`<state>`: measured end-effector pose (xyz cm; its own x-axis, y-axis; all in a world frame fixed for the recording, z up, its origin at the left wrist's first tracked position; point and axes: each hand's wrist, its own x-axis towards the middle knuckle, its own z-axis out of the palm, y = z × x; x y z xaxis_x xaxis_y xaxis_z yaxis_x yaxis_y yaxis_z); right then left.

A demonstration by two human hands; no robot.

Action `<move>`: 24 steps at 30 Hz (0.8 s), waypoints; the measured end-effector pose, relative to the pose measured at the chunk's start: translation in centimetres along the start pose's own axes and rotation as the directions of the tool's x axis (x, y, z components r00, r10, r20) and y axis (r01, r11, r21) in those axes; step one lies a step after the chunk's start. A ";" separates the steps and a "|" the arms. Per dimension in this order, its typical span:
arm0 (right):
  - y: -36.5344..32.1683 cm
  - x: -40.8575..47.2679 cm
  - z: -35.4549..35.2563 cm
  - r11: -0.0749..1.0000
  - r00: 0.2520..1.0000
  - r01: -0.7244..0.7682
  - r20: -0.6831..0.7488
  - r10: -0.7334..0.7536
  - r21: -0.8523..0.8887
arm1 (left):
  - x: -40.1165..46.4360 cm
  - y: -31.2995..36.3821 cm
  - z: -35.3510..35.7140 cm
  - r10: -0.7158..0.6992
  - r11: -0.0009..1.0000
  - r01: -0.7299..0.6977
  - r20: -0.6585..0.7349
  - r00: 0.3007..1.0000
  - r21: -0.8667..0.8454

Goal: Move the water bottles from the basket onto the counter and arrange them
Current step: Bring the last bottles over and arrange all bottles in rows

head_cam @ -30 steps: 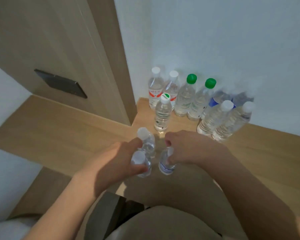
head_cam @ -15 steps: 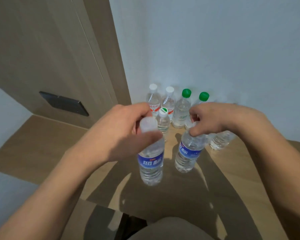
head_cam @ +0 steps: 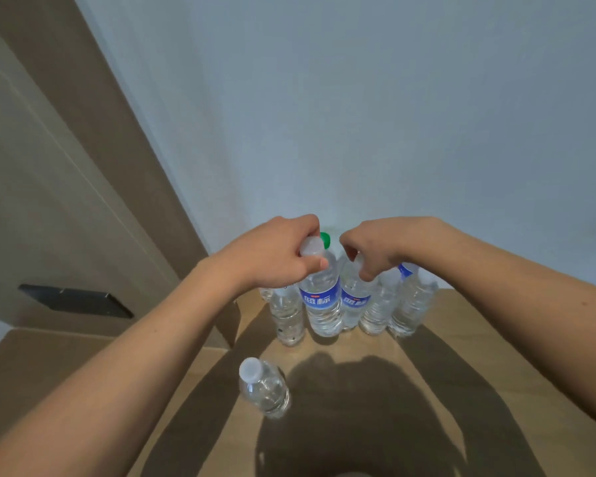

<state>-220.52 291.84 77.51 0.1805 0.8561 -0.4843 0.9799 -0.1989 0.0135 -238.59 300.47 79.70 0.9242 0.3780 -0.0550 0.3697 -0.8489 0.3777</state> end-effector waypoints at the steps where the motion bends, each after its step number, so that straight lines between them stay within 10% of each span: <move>1: 0.3 0.5 0.3 1.000 1.000 0.010 0.008 -0.010 0.004 | 0.8 -0.4 0.6 0.005 1.000 -0.005 0.025 1.000 0.022; 12: 0.8 3.7 3.8 0.996 0.995 0.093 -0.017 -0.093 0.002 | 5.5 -3.8 7.0 -0.016 0.975 -0.033 0.218 0.976 0.221; 24: 1.3 4.8 5.0 0.994 0.992 0.043 -0.123 -0.031 0.097 | 6.2 -5.0 10.9 -0.093 0.973 0.071 0.093 0.991 0.219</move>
<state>-218.82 293.35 70.83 0.1590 0.9139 -0.3735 0.9740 -0.2071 -0.0920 -233.67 303.02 67.38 0.8905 0.4196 -0.1758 0.4465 -0.8802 0.1610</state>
